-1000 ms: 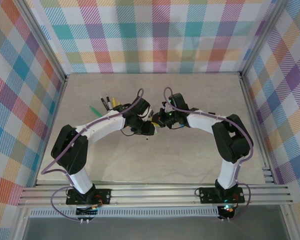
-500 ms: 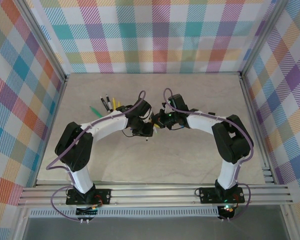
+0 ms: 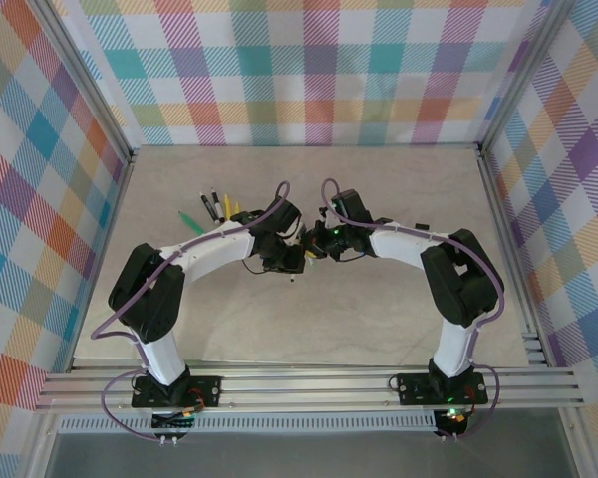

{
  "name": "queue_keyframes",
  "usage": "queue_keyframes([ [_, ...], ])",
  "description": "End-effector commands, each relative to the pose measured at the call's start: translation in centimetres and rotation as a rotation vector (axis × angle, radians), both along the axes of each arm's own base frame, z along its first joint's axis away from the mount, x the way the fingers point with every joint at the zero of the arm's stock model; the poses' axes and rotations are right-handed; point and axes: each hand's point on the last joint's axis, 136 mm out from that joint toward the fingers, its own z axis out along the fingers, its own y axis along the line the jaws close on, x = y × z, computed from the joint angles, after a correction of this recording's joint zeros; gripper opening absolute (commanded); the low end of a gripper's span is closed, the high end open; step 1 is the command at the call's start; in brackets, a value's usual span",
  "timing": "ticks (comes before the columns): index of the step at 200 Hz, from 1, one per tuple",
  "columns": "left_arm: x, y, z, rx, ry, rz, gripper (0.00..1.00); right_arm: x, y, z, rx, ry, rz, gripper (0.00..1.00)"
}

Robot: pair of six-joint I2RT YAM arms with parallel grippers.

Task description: Open the pen caps

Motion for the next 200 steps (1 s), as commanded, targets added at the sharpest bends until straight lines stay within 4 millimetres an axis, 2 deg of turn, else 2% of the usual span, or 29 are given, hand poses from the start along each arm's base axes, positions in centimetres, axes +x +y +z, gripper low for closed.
queue_keyframes([
  [1,-0.4,-1.0,2.0,-0.059,-0.028,-0.037,0.00,0.6,0.4,1.4,0.000,-0.046,0.000,0.00],
  [13,-2.4,-1.0,1.7,-0.072,0.017,-0.052,0.00,2.9,-1.5,1.1,-0.057,-0.048,-0.080,0.00],
  [24,-5.9,-1.2,1.2,-0.091,0.060,-0.078,0.00,6.5,-4.1,1.2,-0.082,-0.052,-0.167,0.00],
  [34,-9.1,-1.2,1.0,-0.107,0.079,-0.096,0.00,10.2,-6.7,2.1,-0.083,-0.053,-0.252,0.00],
  [40,-10.8,-0.6,0.5,-0.099,0.096,-0.087,0.00,12.0,-8.0,2.5,-0.084,-0.059,-0.288,0.00],
  [50,-12.3,0.6,0.4,-0.090,0.102,-0.065,0.00,14.1,-9.1,3.5,-0.077,-0.070,-0.316,0.00],
  [60,-12.6,2.3,0.8,-0.063,0.076,-0.039,0.00,15.3,-9.2,4.4,-0.070,-0.082,-0.316,0.00],
  [73,-12.0,3.4,2.0,-0.060,0.032,-0.021,0.00,15.7,-9.0,4.7,-0.074,-0.085,-0.311,0.00],
  [87,-10.8,3.6,3.1,-0.080,0.001,-0.022,0.00,15.6,-8.9,4.5,-0.069,-0.079,-0.311,0.00],
  [123,-5.0,3.7,3.2,0.011,-0.051,0.014,0.00,14.5,-9.5,3.4,-0.102,-0.068,-0.294,0.00],
  [140,-2.1,3.8,2.1,0.077,-0.053,0.039,0.00,13.4,-10.5,2.4,-0.177,-0.073,-0.291,0.00],
  [163,1.5,5.0,-0.3,0.195,-0.044,0.104,0.00,11.8,-12.4,0.8,-0.315,-0.078,-0.279,0.00],
  [178,3.4,6.2,-2.0,0.274,-0.038,0.150,0.00,10.7,-13.4,0.0,-0.383,-0.080,-0.267,0.00],
  [200,5.3,6.8,-3.9,0.306,-0.022,0.184,0.00,9.3,-14.8,-1.1,-0.463,-0.083,-0.259,0.00],
])
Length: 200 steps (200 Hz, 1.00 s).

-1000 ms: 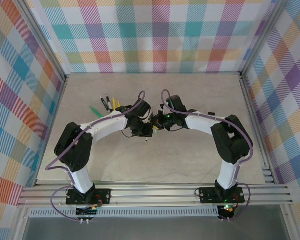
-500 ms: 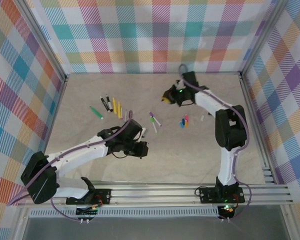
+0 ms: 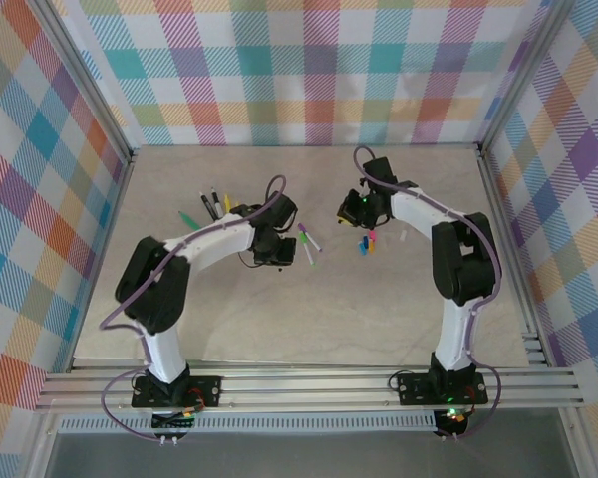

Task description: Open the pen caps

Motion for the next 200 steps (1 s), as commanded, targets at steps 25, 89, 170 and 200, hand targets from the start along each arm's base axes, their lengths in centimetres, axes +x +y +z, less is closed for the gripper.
queue_keyframes([
  [25,2.9,2.7,-2.9,0.143,0.022,0.065,0.00,-2.7,-3.5,-0.8,-0.190,-0.014,0.033,0.00],
  [89,5.7,5.4,-3.7,0.314,-0.006,0.131,0.07,-3.5,-4.3,-3.4,-0.250,0.044,0.064,0.00],
  [170,6.3,6.8,-3.2,0.388,-0.035,0.161,0.27,-4.5,-5.3,-5.1,-0.313,0.104,0.060,0.13],
  [200,6.7,6.6,-1.8,0.376,-0.057,0.161,0.27,-4.7,-6.1,-5.6,-0.357,0.126,0.049,0.14],
])
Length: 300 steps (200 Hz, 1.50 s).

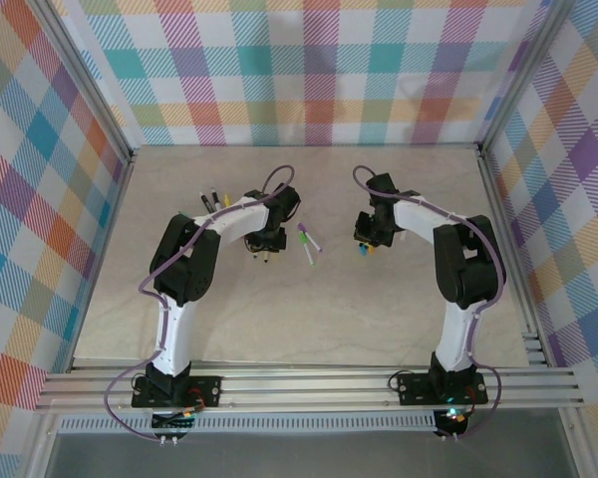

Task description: Open the pen caps

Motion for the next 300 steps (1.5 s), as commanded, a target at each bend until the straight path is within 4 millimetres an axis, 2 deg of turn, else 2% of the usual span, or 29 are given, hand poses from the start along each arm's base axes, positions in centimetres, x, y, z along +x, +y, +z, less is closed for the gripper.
queue_keyframes([
  [1,0.5,1.0,1.9,0.025,-0.026,0.019,0.28,-0.5,-0.9,-0.7,-0.057,0.035,-0.004,0.14],
  [37,0.5,0.7,3.1,0.008,-0.041,0.013,0.28,-0.9,-0.9,-0.8,-0.071,0.044,0.011,0.14],
  [47,0.5,0.7,3.3,0.003,-0.044,0.013,0.28,-1.1,-0.8,-0.7,-0.077,0.036,0.023,0.11],
  [68,0.4,0.5,3.5,-0.008,-0.048,0.013,0.28,-1.3,-0.2,0.6,-0.107,-0.007,0.056,0.09],
  [101,0.2,0.2,3.9,-0.024,-0.052,0.009,0.27,-1.8,1.8,2.2,-0.122,-0.043,0.128,0.09],
  [126,0.1,-0.2,4.0,-0.042,-0.052,0.004,0.28,-1.7,2.3,1.9,-0.146,-0.027,0.143,0.10],
  [159,-0.2,-1.0,4.0,-0.070,-0.053,0.003,0.31,-1.6,1.4,0.7,-0.213,0.006,0.130,0.12],
  [196,-0.5,-3.4,4.4,-0.186,-0.072,0.016,0.35,-2.0,0.7,-0.5,-0.258,0.039,0.140,0.13],
  [239,-0.4,-7.8,4.2,-0.366,-0.085,0.050,0.40,-2.6,0.1,-1.7,-0.282,0.061,0.139,0.14],
  [268,-0.4,-10.3,3.1,-0.369,-0.074,0.049,0.43,-2.9,-0.4,-1.9,-0.304,0.065,0.129,0.16],
  [300,-0.4,-11.5,1.5,-0.314,-0.053,0.059,0.43,-2.9,-0.3,-1.1,-0.287,0.047,0.125,0.21],
])
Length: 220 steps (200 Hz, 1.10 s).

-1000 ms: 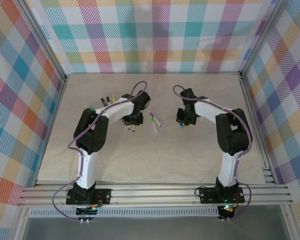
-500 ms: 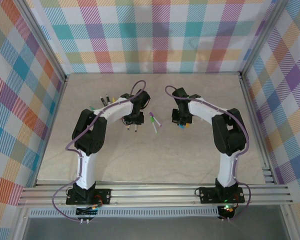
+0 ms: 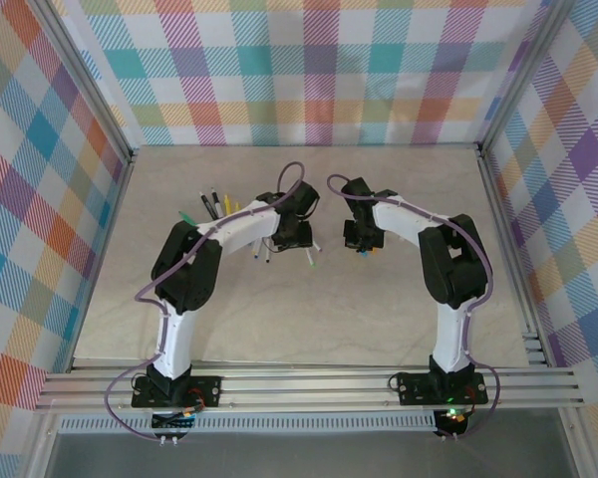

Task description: Open the pen caps

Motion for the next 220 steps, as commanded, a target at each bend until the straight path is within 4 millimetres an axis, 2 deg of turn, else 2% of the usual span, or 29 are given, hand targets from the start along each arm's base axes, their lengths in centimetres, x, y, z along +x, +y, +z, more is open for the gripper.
queue_keyframes([
  [1,0.1,-1.1,-1.2,0.018,0.022,0.032,0.43,-1.6,-1.2,-0.7,-0.038,0.047,-0.002,0.21],
  [20,0.0,-1.2,-2.0,0.039,0.034,0.034,0.43,-1.4,-0.8,0.7,-0.005,0.021,0.010,0.22],
  [54,-0.2,-0.7,-3.1,0.074,0.054,0.040,0.42,-1.3,-0.3,3.2,0.030,-0.020,0.023,0.31],
  [93,-0.5,-0.3,-4.0,0.101,0.068,0.031,0.34,-1.1,0.1,5.2,0.071,-0.065,0.028,0.32],
  [130,-1.0,0.1,-4.5,0.128,0.075,0.008,0.27,-1.0,0.8,6.1,0.121,-0.079,0.027,0.32],
  [187,-2.5,1.8,-4.4,0.186,0.109,-0.097,0.00,-1.4,2.3,6.6,0.214,-0.077,0.029,0.32],
  [220,-3.4,3.1,-2.3,0.116,0.090,-0.142,0.00,-2.1,6.0,6.7,0.429,-0.055,0.104,0.32],
])
